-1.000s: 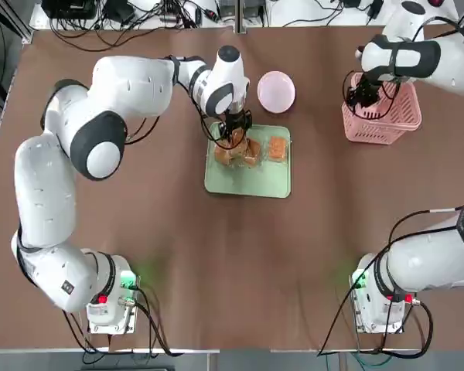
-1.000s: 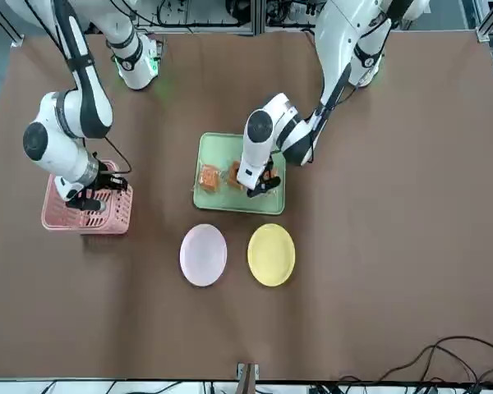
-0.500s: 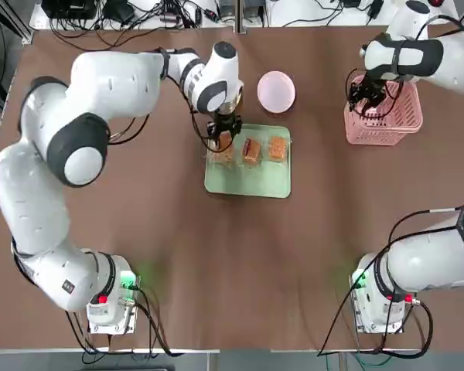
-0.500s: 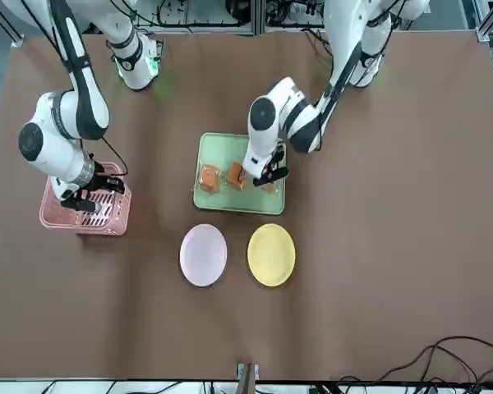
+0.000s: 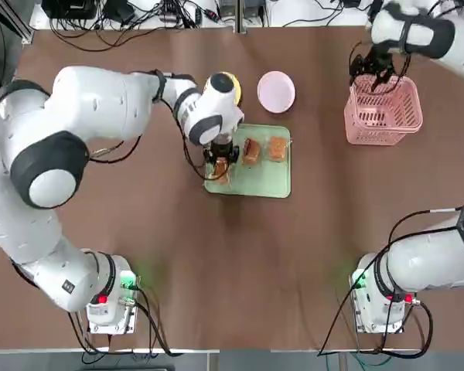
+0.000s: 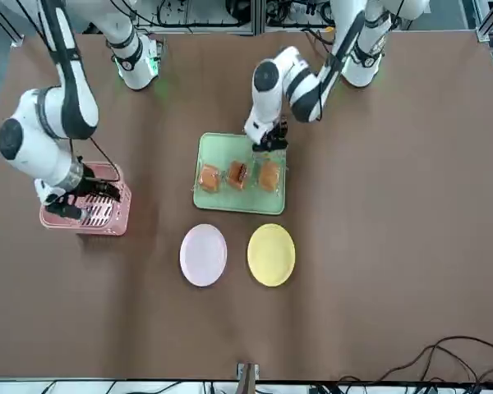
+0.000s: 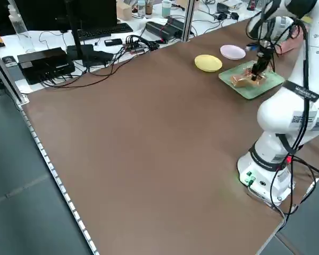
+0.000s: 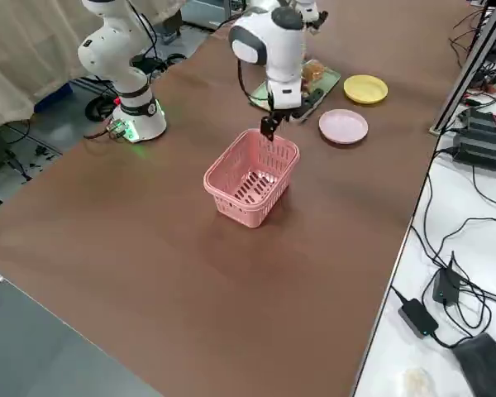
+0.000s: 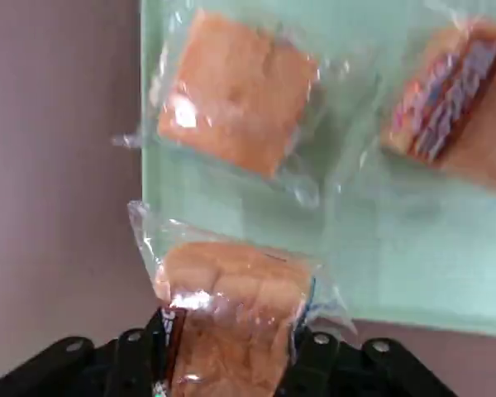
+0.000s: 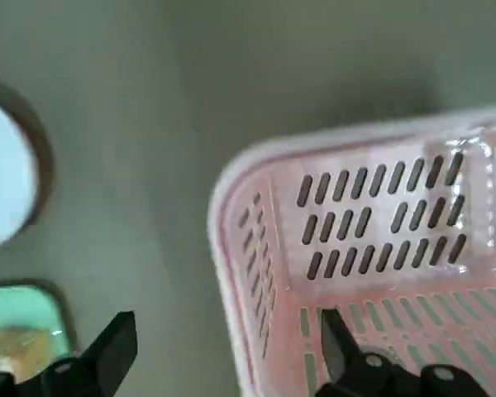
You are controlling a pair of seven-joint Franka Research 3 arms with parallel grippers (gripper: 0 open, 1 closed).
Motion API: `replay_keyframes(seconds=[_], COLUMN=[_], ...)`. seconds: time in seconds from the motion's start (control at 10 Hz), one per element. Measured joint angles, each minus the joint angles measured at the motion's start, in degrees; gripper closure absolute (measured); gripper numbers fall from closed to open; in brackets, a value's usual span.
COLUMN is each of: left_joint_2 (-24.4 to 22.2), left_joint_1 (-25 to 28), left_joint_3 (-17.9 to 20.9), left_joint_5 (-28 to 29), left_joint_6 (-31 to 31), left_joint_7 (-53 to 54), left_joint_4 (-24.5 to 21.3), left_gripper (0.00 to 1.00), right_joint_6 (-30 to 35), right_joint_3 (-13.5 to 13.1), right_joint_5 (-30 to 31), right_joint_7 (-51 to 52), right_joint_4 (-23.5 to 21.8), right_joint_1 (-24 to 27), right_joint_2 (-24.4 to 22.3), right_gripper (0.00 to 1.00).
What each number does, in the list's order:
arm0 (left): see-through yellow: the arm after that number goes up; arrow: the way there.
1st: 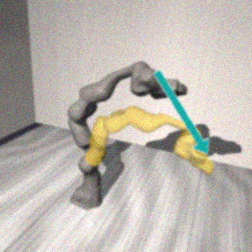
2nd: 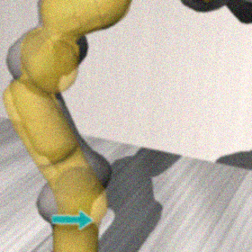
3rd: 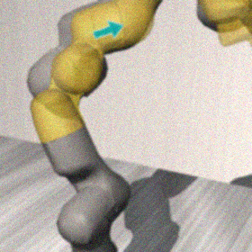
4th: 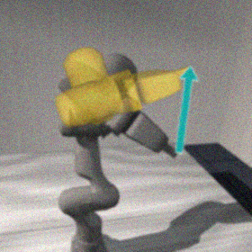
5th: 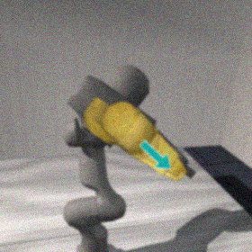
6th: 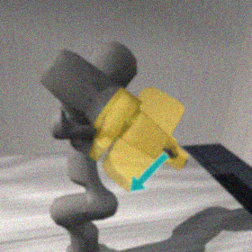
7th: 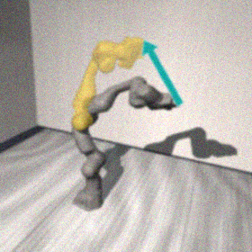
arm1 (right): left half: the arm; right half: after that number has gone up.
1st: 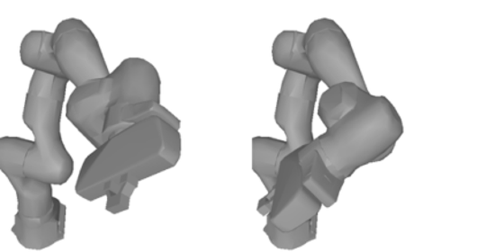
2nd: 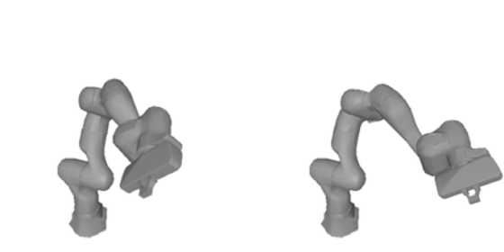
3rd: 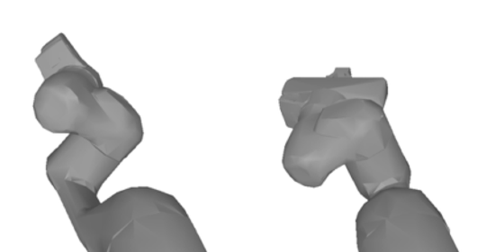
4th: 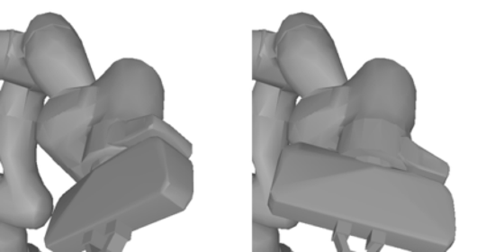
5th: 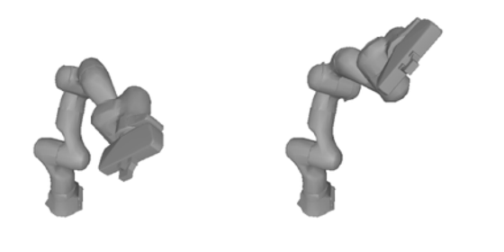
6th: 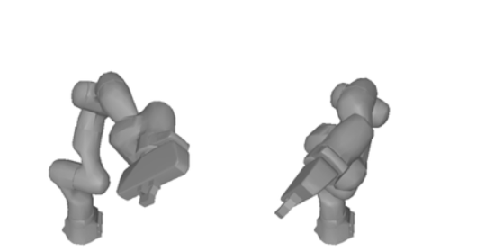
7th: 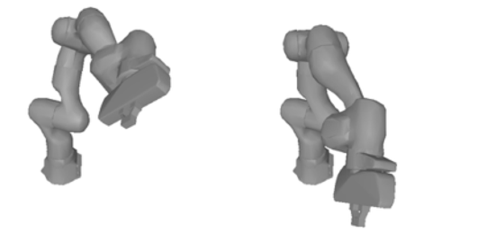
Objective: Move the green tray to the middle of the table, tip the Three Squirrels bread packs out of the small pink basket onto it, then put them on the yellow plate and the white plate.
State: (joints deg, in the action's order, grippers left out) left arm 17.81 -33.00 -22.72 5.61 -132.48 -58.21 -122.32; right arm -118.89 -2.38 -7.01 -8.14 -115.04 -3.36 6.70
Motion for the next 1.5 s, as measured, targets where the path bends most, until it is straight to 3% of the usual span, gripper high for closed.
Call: replay_keyframes(seconds=[0.3, 0.6, 0.9, 1.5], left_joint_2=[-2.8, -2.2, 1.7, 5.7], left_joint_1=[0.1, 3.8, 5.9, 6.0], left_joint_3=[-1.4, -1.1, -0.9, 0.6], left_joint_5=[0.0, 0.0, 0.4, 2.1], left_joint_6=[-4.5, -8.5, -10.2, -10.1], left_joint_7=[0.0, 2.2, 2.8, 2.7], left_joint_4=[-6.6, -7.3, -5.2, -0.4], left_gripper=[0.48, 0.48, 0.48, 0.46], right_joint_6=[13.9, 30.6, 36.2, 35.4], right_joint_3=[-0.7, -1.0, -1.0, 0.1], right_joint_5=[4.6, 5.3, 6.2, 6.3], right_joint_7=[-0.2, 0.6, 2.2, 2.2], right_joint_4=[14.1, 28.4, 30.4, 30.6], right_joint_1=[1.5, 2.9, 4.4, 5.9], right_joint_2=[-0.7, -1.0, -1.2, -1.2], right_gripper=[0.01, 0.02, 0.03, 0.03])
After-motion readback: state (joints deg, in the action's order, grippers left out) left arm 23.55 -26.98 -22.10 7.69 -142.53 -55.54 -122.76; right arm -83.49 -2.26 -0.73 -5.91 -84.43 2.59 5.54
